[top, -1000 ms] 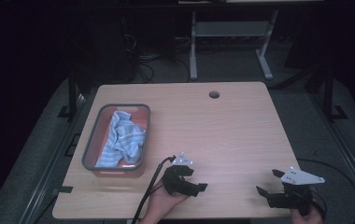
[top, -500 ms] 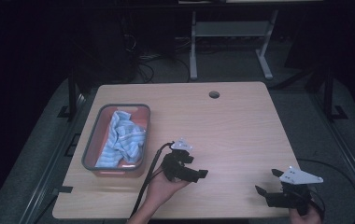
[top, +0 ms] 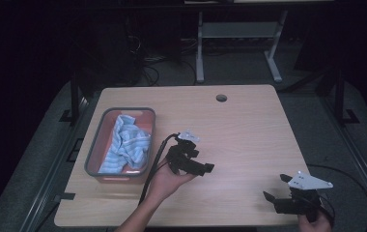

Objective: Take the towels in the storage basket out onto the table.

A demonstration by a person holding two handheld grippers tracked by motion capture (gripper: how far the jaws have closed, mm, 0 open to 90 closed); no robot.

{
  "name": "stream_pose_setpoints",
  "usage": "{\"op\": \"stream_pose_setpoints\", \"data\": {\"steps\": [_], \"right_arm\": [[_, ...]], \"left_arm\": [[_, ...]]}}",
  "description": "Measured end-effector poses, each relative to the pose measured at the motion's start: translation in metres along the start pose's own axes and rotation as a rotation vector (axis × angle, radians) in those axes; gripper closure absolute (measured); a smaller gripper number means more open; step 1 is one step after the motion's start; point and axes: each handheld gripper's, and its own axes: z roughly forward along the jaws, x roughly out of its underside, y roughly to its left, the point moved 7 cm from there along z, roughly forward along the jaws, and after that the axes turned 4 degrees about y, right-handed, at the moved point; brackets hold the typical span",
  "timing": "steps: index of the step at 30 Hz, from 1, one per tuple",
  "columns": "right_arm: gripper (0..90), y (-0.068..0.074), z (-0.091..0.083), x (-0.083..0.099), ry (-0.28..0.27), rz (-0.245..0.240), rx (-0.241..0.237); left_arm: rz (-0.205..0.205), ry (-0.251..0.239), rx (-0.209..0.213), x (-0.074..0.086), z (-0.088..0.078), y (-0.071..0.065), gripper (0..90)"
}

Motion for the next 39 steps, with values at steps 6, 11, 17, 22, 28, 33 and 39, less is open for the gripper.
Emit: {"op": "stream_pose_setpoints", "data": {"steps": [6,11,17,22,28,33,39], "right_arm": [[13.7,0.000,0.000,0.000,-0.005,-0.006,-0.002],[13.7,0.001,0.000,-0.001,-0.007,-0.009,-0.006],[13.7,0.000,-0.002,-0.001,-0.006,-0.014,-0.001],[13.7,0.001,-0.001,-0.001,-0.004,-0.014,-0.006],[13.7,0.002,-0.001,-0.002,-0.009,-0.022,-0.010],[13.7,0.002,-0.002,-0.001,-0.007,-0.016,-0.007],[13.7,0.002,-0.002,-0.002,-0.003,-0.022,-0.006]], "left_arm": [[-0.007,0.010,-0.018,-0.008,-0.009,0.013,21.7],[-0.026,0.009,-0.038,-0.015,-0.020,0.023,21.7],[-0.052,-0.001,-0.074,-0.022,-0.038,0.037,22.1],[-0.068,0.000,-0.102,-0.023,-0.050,0.050,22.1],[-0.094,-0.010,-0.140,-0.021,-0.073,0.067,22.2],[-0.112,-0.018,-0.167,-0.018,-0.087,0.078,22.1],[-0.138,-0.016,-0.189,-0.012,-0.098,0.090,22.1]]}}
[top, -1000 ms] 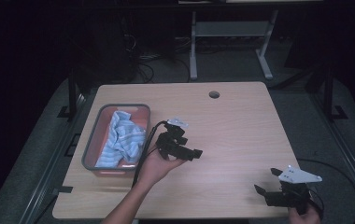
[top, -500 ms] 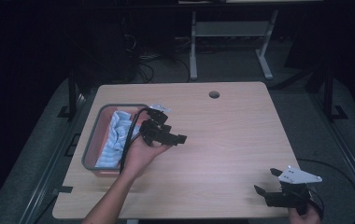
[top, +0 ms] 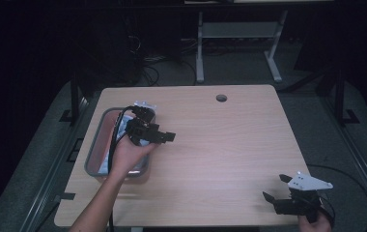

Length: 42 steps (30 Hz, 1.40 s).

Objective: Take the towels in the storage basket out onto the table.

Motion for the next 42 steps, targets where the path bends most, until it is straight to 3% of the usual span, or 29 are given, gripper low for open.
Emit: {"op": "stream_pose_setpoints", "data": {"steps": [6,17,24,25,35,42], "right_arm": [[13.7,0.002,0.002,-0.001,0.002,-0.008,-0.003],[13.7,0.002,0.002,-0.001,0.003,-0.011,-0.004],[13.7,0.003,0.002,-0.001,0.004,-0.011,-0.011],[13.7,0.003,0.003,-0.001,0.005,-0.016,-0.012],[13.7,0.002,0.000,-0.002,0.002,-0.011,-0.004],[13.7,0.003,0.001,-0.003,0.001,-0.011,-0.005]], "left_arm": [[-0.031,-0.004,-0.034,0.007,-0.009,0.017,22.2],[-0.082,-0.014,-0.060,0.018,-0.020,0.038,22.2],[-0.115,-0.009,-0.104,0.026,-0.028,0.056,22.0],[-0.134,-0.005,-0.129,0.030,-0.030,0.063,22.0],[-0.239,0.014,-0.192,0.050,-0.031,0.094,19.3],[-0.271,0.046,-0.219,0.062,-0.027,0.105,19.1]]}}
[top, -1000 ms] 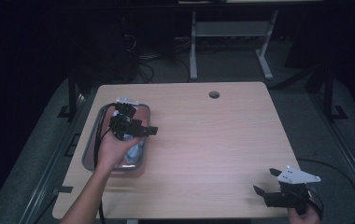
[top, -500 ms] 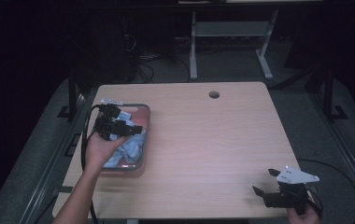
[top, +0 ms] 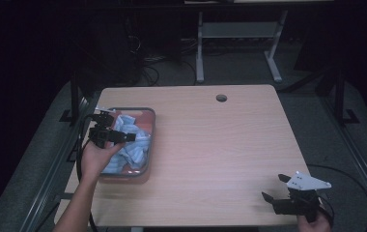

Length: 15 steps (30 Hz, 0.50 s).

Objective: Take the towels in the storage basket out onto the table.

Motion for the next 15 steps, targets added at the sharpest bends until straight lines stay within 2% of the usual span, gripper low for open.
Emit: {"op": "stream_pose_setpoints", "data": {"steps": [6,8,10,12,15], "right_arm": [[13.7,0.001,0.000,0.000,-0.003,-0.006,-0.002],[13.7,0.000,0.000,0.000,-0.003,-0.005,-0.002],[13.7,0.001,0.000,0.000,-0.001,0.000,-0.003],[13.7,0.001,0.000,0.000,0.001,-0.002,-0.006],[13.7,0.002,0.001,-0.001,0.000,-0.006,-0.007]], "left_arm": [[-0.021,0.041,-0.012,0.006,0.011,0.006,19.1],[-0.014,0.052,-0.018,0.007,0.013,0.007,19.1],[-0.025,0.085,-0.028,0.009,0.020,0.010,19.5],[-0.034,0.095,-0.031,0.010,0.023,0.011,19.9],[-0.026,0.109,-0.045,0.010,0.027,0.012,20.3]]}}
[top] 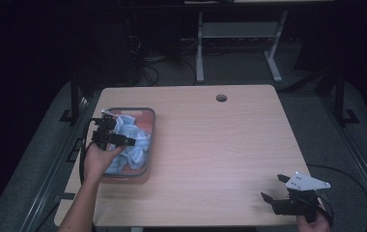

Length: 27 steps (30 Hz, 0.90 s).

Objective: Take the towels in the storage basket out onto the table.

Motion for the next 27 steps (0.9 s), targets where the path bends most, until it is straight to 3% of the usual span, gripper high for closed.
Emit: {"op": "stream_pose_setpoints", "data": {"steps": [4,11,14,22,27], "right_arm": [[13.7,0.000,0.000,0.000,-0.004,0.001,0.001],[13.7,0.000,0.000,-0.001,-0.003,0.003,-0.002],[13.7,0.001,0.001,-0.001,-0.004,0.000,-0.003],[13.7,0.002,0.002,-0.002,-0.004,0.002,-0.009],[13.7,0.003,0.001,-0.002,-0.001,0.002,-0.009]], "left_arm": [[0.011,0.051,-0.035,0.001,0.010,0.003,20.7],[0.007,0.117,-0.056,0.006,0.023,0.006,23.3],[0.033,0.155,-0.064,0.008,0.028,0.007,28.9],[0.063,0.197,-0.100,0.009,0.033,0.005,41.2],[0.064,0.198,-0.109,0.009,0.035,0.005,47.5]]}}
